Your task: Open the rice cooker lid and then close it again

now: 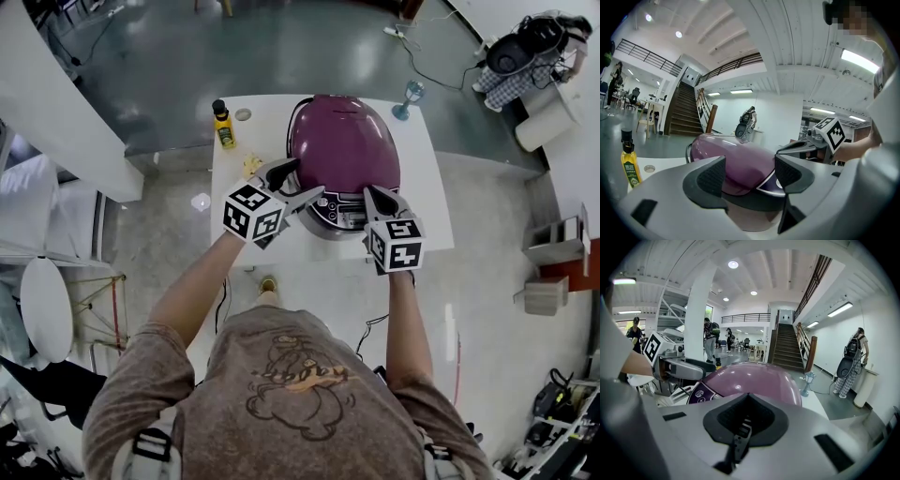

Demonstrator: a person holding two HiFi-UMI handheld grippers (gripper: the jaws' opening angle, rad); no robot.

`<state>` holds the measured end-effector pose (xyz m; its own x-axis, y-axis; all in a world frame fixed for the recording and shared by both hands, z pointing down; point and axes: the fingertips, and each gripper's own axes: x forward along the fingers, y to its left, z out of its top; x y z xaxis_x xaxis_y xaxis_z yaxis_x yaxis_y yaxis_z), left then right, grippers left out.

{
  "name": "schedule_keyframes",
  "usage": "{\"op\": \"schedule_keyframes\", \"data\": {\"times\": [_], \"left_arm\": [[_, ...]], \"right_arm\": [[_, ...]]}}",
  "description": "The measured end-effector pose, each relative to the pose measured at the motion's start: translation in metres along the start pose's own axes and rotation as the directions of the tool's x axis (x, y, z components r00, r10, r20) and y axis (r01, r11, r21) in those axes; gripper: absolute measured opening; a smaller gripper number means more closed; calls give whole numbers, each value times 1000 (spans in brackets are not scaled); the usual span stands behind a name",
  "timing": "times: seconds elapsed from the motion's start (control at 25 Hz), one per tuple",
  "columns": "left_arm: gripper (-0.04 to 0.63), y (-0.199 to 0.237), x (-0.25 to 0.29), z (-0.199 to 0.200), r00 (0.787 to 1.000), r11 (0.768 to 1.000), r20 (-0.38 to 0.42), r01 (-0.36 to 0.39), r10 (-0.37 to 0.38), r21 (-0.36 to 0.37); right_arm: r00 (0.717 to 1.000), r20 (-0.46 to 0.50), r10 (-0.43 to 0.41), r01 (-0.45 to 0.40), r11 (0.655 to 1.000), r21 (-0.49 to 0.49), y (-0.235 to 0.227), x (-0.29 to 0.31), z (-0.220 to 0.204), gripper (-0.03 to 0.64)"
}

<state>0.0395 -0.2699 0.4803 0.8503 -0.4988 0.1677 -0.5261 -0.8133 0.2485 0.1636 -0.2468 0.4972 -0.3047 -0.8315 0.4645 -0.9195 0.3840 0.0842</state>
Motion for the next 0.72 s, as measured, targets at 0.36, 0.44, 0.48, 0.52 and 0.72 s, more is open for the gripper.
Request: {"op": "schedule_keyframes", "data": {"times": [0.36,0.44,0.48,0.52,0.72], "left_arm": [[342,0,0,-1,1000,1000,-4,3,-3,2],[342,0,0,-1,1000,1000,-4,3,-3,2],[342,0,0,-1,1000,1000,-3,5,-5,0],[341,0,0,0,1000,1000,-2,6,-6,-4],[338,2,1,-1,1000,1000,1,6,-6,-7]], "right_arm": [[999,-26,-20,20,1000,-20,1,1,-1,2],[999,-37,-23,22,999,-23,1,0,-1,2],[999,-44,-23,22,999,-26,1,0,-1,2],[998,-52,-24,22,999,-28,1,1,-1,2],[995,-93,-21,17,999,-36,1,3,-2,3]]}}
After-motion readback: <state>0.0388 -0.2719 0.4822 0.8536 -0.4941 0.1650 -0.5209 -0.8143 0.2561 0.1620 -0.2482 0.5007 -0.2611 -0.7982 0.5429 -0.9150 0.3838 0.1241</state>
